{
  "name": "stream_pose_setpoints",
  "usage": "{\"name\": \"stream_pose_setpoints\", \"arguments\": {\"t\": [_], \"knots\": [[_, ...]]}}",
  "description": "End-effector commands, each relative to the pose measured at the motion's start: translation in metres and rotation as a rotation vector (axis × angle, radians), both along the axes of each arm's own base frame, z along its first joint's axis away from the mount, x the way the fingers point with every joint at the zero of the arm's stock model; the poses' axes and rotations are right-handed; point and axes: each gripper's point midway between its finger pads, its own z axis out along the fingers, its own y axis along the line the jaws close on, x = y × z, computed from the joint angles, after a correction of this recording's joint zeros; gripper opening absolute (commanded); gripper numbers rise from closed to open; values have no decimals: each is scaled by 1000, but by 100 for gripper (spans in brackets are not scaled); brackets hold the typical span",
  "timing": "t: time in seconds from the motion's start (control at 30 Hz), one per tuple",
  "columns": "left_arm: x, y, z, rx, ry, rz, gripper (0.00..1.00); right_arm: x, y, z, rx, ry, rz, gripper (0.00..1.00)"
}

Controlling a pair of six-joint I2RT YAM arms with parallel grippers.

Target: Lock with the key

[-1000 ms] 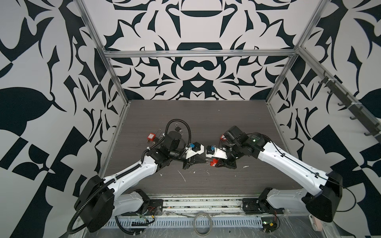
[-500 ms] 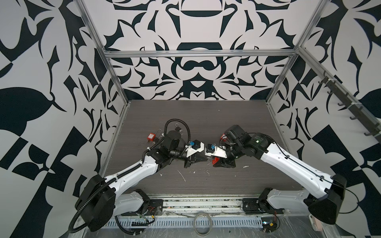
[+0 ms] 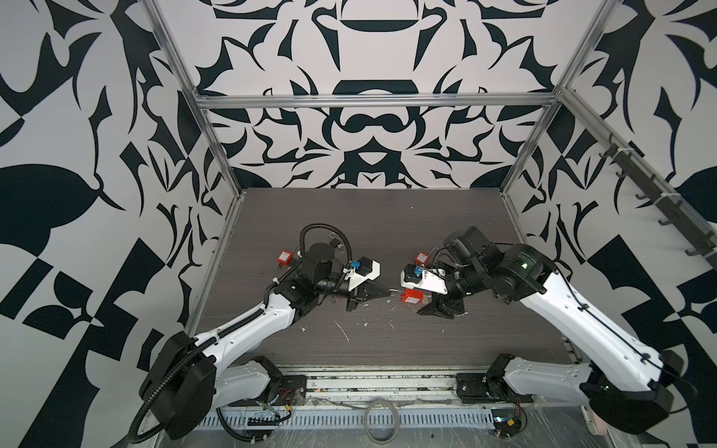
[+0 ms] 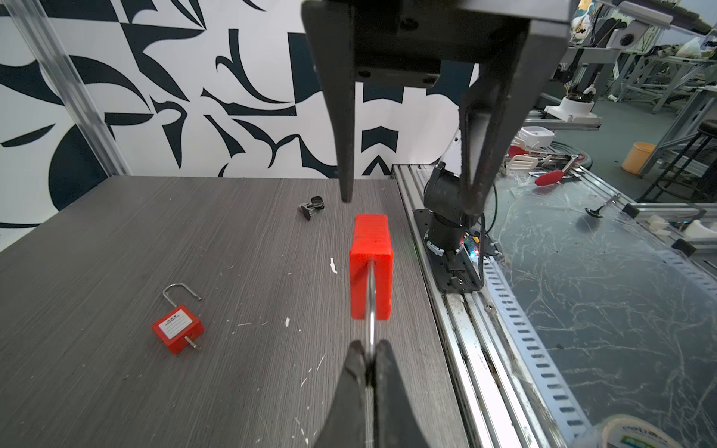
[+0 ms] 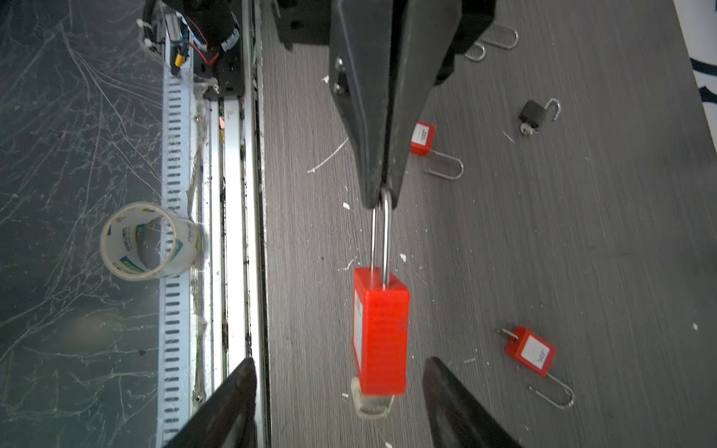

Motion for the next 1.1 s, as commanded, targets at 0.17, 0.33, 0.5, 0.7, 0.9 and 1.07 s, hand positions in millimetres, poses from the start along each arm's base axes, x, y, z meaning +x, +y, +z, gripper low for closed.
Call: {"name": "stream_pose_setpoints", "arguments": {"t": [0.17, 0.33, 0.5, 0.7, 0.9, 1.07], "knots": [[-7, 3, 13, -63, -29, -21, 0, 11, -6, 0, -70, -28, -36, 64], [-8, 3, 14, -74, -30, -23, 0, 14, 10, -3, -40, 11, 9, 55], [-9, 5, 13, -84, -36, -17, 0, 19, 20, -7, -33, 19, 32, 45], [-10, 7, 9, -87, -31, -7, 0, 19, 32, 1, 14, 29, 76, 27], [-7, 7, 8, -101, -34, 19, 0, 19, 44, 4, 44, 63, 110, 15], [-7, 4, 7, -108, -28, 27, 0, 24, 56, 11, 100, 48, 128, 13]]}}
